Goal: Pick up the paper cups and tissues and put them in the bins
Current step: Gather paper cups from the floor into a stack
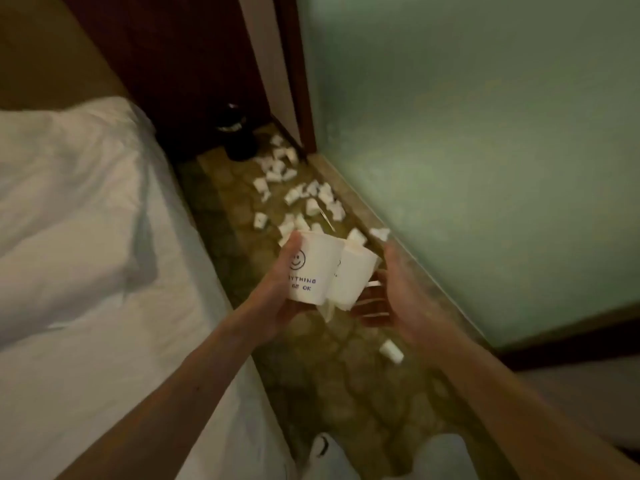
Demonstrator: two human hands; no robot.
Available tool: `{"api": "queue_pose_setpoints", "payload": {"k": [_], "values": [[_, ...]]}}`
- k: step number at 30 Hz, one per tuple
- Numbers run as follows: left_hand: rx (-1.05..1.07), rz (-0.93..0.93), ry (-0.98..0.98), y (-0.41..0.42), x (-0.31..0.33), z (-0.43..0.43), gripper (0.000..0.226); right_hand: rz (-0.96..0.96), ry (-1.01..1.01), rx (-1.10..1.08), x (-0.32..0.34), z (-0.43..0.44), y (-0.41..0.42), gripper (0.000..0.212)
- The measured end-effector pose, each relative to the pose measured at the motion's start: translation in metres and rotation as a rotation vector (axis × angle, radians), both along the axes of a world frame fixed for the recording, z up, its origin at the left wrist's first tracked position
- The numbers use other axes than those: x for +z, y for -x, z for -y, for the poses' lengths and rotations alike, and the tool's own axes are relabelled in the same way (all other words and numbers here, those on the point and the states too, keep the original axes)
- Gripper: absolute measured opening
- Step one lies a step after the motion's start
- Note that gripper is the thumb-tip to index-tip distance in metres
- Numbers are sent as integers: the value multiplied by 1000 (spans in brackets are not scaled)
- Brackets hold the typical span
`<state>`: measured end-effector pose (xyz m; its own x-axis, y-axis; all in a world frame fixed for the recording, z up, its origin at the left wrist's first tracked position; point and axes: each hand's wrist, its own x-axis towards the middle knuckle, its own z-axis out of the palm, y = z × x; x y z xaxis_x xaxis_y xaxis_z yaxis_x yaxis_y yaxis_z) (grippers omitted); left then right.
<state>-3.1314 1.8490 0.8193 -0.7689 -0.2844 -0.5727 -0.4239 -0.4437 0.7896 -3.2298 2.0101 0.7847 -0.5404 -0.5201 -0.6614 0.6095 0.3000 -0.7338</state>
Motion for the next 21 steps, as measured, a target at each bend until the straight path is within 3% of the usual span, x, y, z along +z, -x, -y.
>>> {"api": "queue_pose_setpoints", "payload": {"k": [7, 17, 21], "values": [[89, -160, 158, 3, 108, 103, 59, -419, 195, 151, 107, 118, 4, 23], [230, -277, 73, 99, 139, 250, 61, -476, 263, 289, 139, 267, 134, 44], [363, -256, -4, 141, 141, 312, 68, -406, 324, 257, 145, 340, 181, 35]]}}
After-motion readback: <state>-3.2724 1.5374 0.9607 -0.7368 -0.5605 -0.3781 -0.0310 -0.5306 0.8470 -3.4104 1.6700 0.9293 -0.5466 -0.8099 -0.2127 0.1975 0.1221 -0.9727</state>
